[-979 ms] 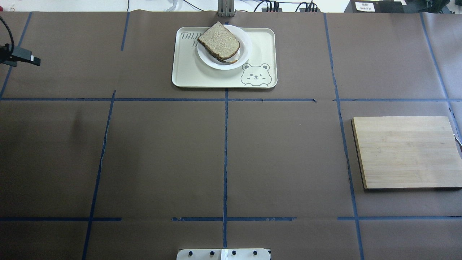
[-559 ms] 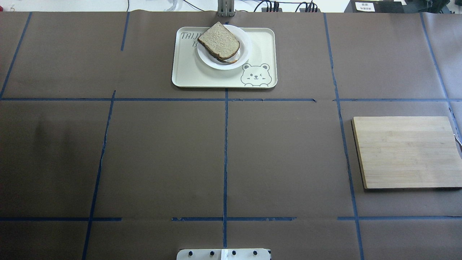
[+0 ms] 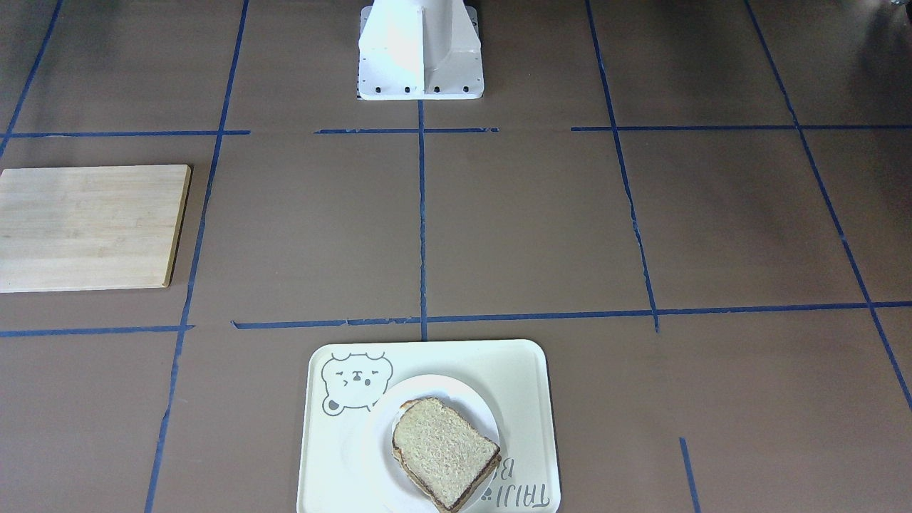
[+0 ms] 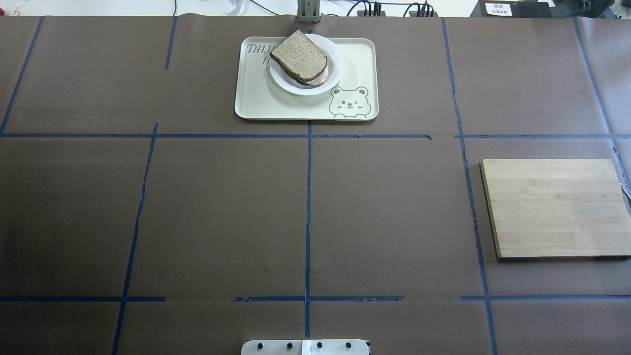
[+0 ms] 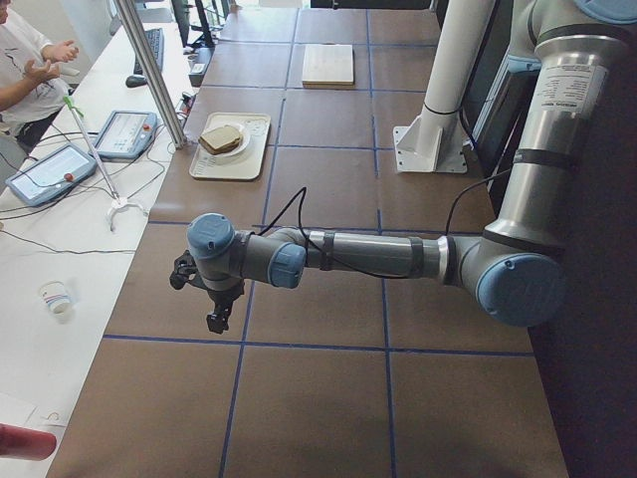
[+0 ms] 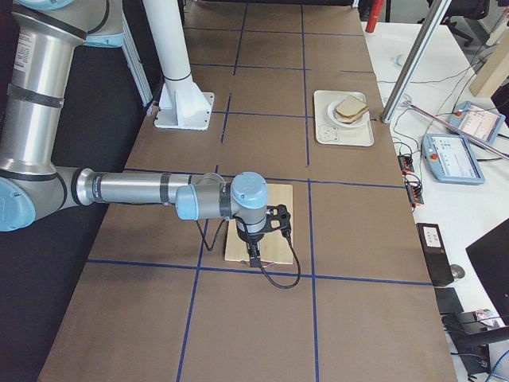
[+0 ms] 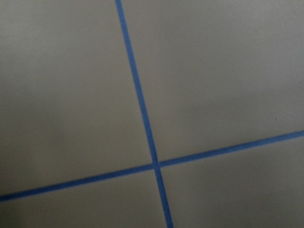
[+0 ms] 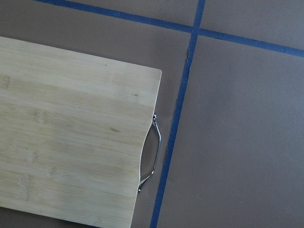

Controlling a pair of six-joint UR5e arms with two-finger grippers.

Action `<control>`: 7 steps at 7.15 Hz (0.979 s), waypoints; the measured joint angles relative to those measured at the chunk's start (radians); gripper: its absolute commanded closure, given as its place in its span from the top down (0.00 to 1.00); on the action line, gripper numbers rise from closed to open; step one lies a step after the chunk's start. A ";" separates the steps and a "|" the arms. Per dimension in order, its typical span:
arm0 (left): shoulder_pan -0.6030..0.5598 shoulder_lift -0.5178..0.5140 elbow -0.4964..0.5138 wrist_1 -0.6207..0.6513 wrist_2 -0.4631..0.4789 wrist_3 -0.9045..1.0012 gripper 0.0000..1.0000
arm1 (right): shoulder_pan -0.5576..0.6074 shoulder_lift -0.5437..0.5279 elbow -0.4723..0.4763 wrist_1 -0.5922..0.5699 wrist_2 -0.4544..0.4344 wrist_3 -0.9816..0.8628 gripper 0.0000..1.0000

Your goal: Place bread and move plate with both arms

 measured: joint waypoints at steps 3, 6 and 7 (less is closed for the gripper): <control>-0.014 0.171 -0.096 -0.013 0.010 0.008 1.00 | 0.000 -0.003 -0.002 0.000 0.001 -0.001 1.00; -0.013 0.202 -0.107 -0.037 0.021 0.013 1.00 | 0.000 -0.003 -0.011 0.000 0.001 -0.002 1.00; -0.013 0.203 -0.109 -0.038 0.022 0.014 1.00 | 0.000 -0.003 -0.013 0.000 0.001 -0.002 1.00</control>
